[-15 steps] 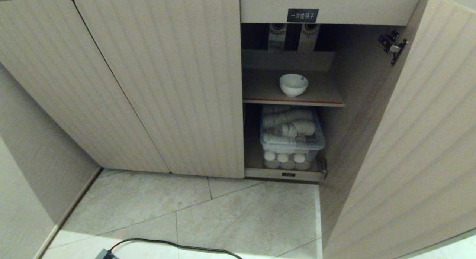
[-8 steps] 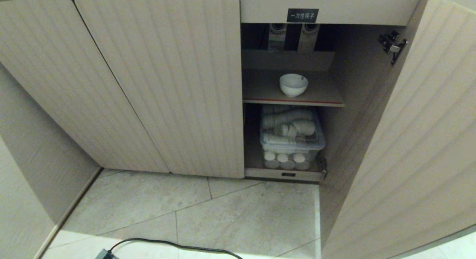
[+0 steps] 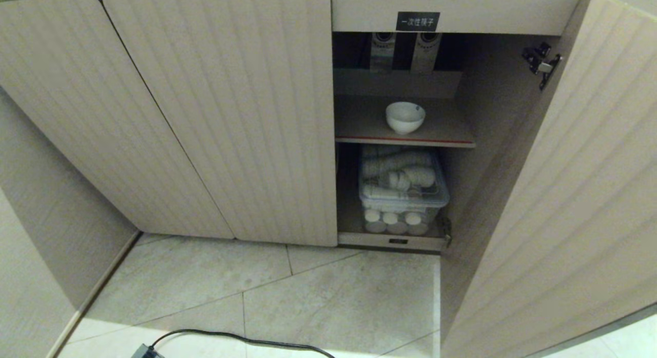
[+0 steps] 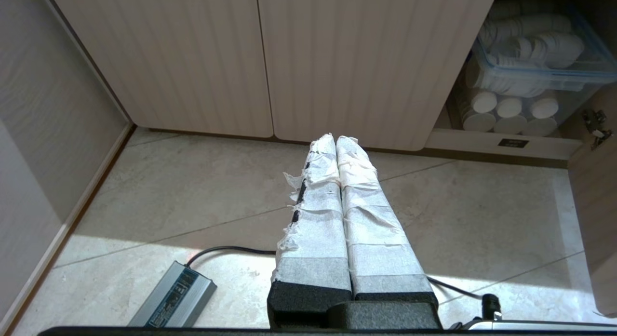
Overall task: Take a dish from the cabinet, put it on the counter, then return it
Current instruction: Close the cabinet door
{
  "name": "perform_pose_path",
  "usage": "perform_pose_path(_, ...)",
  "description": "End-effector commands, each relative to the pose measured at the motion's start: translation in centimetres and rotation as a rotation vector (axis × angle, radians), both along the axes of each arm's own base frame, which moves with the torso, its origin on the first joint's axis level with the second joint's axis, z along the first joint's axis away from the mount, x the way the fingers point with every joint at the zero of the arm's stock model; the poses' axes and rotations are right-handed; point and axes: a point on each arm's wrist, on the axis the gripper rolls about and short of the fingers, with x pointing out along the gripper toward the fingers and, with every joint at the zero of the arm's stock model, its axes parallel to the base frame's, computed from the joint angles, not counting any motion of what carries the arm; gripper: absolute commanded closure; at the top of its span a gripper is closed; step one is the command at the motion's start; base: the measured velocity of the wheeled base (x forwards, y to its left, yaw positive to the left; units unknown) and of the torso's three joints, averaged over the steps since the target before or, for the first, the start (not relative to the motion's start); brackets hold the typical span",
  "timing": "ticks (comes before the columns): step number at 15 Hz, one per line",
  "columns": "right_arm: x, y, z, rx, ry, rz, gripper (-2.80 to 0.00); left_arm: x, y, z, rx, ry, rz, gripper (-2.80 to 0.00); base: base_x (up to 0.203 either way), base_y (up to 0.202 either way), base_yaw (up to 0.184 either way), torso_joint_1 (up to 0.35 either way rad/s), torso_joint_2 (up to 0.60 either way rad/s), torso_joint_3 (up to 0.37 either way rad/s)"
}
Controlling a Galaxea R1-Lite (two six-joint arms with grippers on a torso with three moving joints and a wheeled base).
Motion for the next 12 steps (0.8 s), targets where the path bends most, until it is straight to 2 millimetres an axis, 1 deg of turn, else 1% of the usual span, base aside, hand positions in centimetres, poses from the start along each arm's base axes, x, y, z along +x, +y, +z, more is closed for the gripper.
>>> perform_pose_path(1, 0.8, 0.1, 0.3, -0.002, 0.017, 0.001, 0.00, 0.0, 0.0, 0.0, -0.001, 0.000, 0.001, 0.00, 0.000, 0.000, 0.000, 0.000, 0.00, 0.000)
perform_pose_path(9, 3.1, 0.6, 1.7, 0.003, -0.007, 0.002, 0.00, 0.0, 0.0, 0.0, -0.001, 0.000, 0.001, 0.00, 0.000, 0.000, 0.000, 0.000, 0.00, 0.000)
perform_pose_path(12, 3.4, 0.6, 1.7, 0.003, -0.002, 0.007, 0.00, 0.0, 0.0, 0.0, -0.001, -0.002, 0.001, 0.00, 0.000, 0.000, 0.000, 0.000, 0.00, 0.000)
